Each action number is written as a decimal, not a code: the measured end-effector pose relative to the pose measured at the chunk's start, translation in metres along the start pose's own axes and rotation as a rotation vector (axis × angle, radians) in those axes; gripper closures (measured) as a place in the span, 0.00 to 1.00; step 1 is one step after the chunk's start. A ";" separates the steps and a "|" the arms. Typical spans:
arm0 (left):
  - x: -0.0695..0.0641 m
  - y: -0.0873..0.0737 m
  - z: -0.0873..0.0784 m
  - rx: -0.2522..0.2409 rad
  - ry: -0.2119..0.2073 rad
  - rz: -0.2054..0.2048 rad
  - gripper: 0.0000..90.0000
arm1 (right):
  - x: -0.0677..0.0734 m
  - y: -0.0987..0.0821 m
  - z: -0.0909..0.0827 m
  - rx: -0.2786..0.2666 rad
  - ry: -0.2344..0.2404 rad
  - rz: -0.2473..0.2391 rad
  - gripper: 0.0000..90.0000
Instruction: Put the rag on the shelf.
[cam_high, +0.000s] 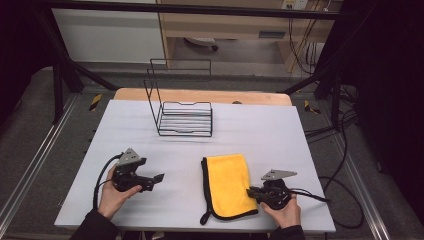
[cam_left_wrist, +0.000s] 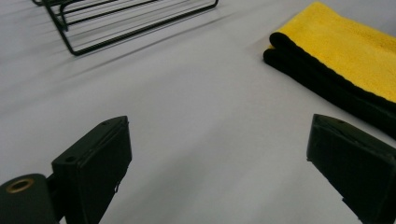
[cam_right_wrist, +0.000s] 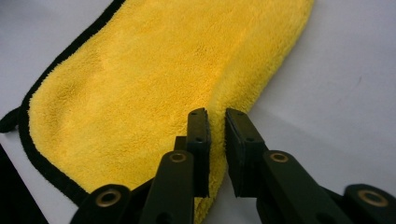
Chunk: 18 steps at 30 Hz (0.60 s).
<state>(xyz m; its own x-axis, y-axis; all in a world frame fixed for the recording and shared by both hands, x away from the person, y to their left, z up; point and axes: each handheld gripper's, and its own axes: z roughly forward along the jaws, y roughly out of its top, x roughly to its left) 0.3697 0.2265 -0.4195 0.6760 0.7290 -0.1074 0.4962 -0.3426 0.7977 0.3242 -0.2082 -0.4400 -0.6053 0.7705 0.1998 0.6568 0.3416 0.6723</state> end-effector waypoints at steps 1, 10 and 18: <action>-0.003 0.003 0.004 0.004 -0.004 0.000 0.07 | -0.001 0.000 -0.001 -0.018 -0.002 -0.014 0.80; -0.030 0.033 0.047 0.037 -0.035 0.017 0.08 | -0.010 0.007 -0.008 -0.146 -0.001 -0.055 0.45; -0.049 0.054 0.084 0.073 -0.052 0.022 0.12 | -0.023 0.010 -0.009 -0.178 -0.022 -0.032 0.22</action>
<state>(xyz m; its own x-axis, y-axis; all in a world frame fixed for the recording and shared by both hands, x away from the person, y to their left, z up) 0.4094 0.1224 -0.4212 0.7137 0.6897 -0.1224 0.5179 -0.4020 0.7551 0.3408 -0.2270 -0.4317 -0.6136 0.7729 0.1616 0.5462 0.2676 0.7938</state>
